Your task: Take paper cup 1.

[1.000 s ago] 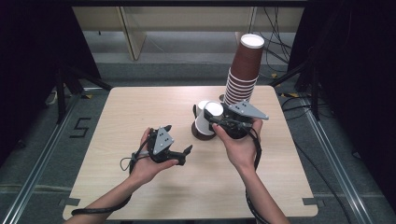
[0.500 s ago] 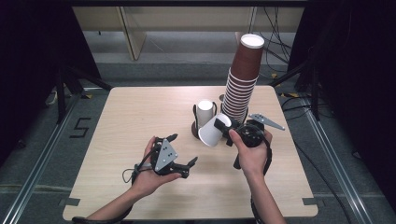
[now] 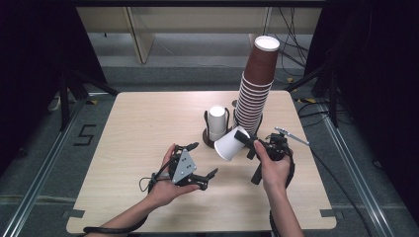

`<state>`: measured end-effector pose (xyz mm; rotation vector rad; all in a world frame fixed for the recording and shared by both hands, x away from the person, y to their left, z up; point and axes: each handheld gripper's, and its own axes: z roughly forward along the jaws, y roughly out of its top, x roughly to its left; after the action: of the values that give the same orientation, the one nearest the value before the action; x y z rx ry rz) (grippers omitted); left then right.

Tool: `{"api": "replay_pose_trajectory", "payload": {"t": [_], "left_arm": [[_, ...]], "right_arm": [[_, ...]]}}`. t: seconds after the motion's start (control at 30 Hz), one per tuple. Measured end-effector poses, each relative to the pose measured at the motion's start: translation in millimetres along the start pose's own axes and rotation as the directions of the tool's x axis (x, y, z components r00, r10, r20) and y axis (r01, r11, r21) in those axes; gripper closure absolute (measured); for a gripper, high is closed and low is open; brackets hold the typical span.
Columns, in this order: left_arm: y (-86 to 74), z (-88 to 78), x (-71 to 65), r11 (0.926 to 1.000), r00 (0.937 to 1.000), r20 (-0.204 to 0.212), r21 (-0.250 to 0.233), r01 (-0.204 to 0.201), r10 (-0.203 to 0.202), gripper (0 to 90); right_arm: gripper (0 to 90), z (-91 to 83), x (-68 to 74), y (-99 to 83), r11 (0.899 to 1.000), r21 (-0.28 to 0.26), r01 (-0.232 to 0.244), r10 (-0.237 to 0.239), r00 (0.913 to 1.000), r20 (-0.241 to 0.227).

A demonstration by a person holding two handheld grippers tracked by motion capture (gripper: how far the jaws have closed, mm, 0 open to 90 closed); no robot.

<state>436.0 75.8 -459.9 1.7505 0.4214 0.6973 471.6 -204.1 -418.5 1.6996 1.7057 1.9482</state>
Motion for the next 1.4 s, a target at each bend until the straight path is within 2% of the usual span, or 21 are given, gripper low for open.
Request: {"api": "replay_pose_trajectory", "payload": {"t": [0.03,0.13,0.2,0.33,0.4,0.43,0.53,0.6,0.8,0.83,0.93,0.97,1.1,1.17,1.2,1.27,1.4], "left_arm": [[0.1,1.6,0.7,1.0000,1.0000,0.000,-0.005,0.005,-0.005,0.2],[1.0,5.8,1.7,0.9998,1.0000,0.000,-0.016,0.010,-0.010,0.1],[2.2,7.9,1.4,0.9997,0.9999,0.007,-0.024,0.010,-0.010,0.0],[4.0,11.8,-0.5,0.9995,0.9997,0.022,-0.032,-0.008,0.008,0.0],[5.0,16.4,-2.6,0.9991,0.9989,0.046,-0.040,-0.011,0.013,0.0],[5.0,16.4,-2.6,0.9991,0.9989,0.046,-0.040,-0.011,0.013,0.0],[5.3,20.7,-4.5,0.9989,0.9982,0.054,-0.041,-0.023,0.025,0.0],[4.8,22.4,-5.2,0.9990,0.9977,0.064,-0.042,-0.017,0.020,0.0],[4.9,25.5,-7.1,0.9987,0.9973,0.070,-0.046,-0.020,0.023,0.0],[5.3,26.4,-7.6,0.9985,0.9971,0.072,-0.051,-0.020,0.024,0.0],[4.8,28.5,-8.2,0.9980,0.9972,0.070,-0.059,-0.023,0.028,0.0],[4.1,29.4,-8.5,0.9980,0.9970,0.074,-0.061,-0.016,0.021,0.0],[2.6,32.4,-8.8,0.9981,0.9970,0.073,-0.058,-0.021,0.025,0.0],[1.9,33.6,-8.6,0.9983,0.9970,0.073,-0.054,-0.021,0.025,0.0],[1.5,34.1,-8.5,0.9984,0.9970,0.072,-0.052,-0.023,0.026,0.0],[0.8,35.4,-8.6,0.9985,0.9973,0.070,-0.051,-0.020,0.023,0.0],[0.8,37.4,-9.2,0.9987,0.9973,0.070,-0.049,-0.017,0.021,0.0]], "right_arm": [[35.9,0.1,-0.1,-0.2,1.000,0.005,-0.013,0.013,0.9999,-0.006],[35.9,0.9,0.1,-0.9,1.000,0.004,-0.014,0.015,0.9999,-0.007],[35.9,1.9,-0.8,-1.8,1.000,-0.010,-0.019,0.019,0.9995,-0.024],[35.9,1.0,-1.2,-2.6,0.999,-0.008,-0.052,0.052,0.9979,-0.039],[36.0,-0.3,0.5,-4.0,0.994,0.002,-0.111,0.111,0.9922,-0.058],[36.0,-0.2,-1.7,-4.1,0.996,-0.006,-0.084,0.084,0.9950,-0.055],[35.9,-0.9,-1.9,-5.0,0.995,-0.003,-0.096,0.096,0.9936,-0.059],[35.9,-0.9,-3.8,-5.2,0.997,-0.017,-0.076,0.075,0.9957,-0.055],[36.0,-1.5,-5.1,-6.3,0.994,-0.010,-0.110,0.109,0.9923,-0.057],[36.0,-2.1,-3.1,-6.6,0.988,0.005,-0.152,0.152,0.9863,-0.064],[36.0,-1.6,-3.4,-7.1,0.988,0.010,-0.155,0.156,0.9863,-0.054],[36.0,-1.3,-4.6,-7.2,0.991,0.005,-0.135,0.135,0.9892,-0.055],[36.0,-1.5,-4.7,-7.8,0.991,0.007,-0.135,0.135,0.9897,-0.047],[36.0,-2.3,-5.2,-7.9,0.990,0.007,-0.139,0.140,0.9890,-0.049],[36.0,-3.0,-3.7,-8.0,0.986,0.014,-0.168,0.168,0.9843,-0.053],[36.0,-2.5,-4.7,-8.7,0.989,0.008,-0.151,0.151,0.9872,-0.052],[36.0,-3.0,-4.8,-9.5,0.987,0.013,-0.159,0.159,0.9857,-0.054]]}}
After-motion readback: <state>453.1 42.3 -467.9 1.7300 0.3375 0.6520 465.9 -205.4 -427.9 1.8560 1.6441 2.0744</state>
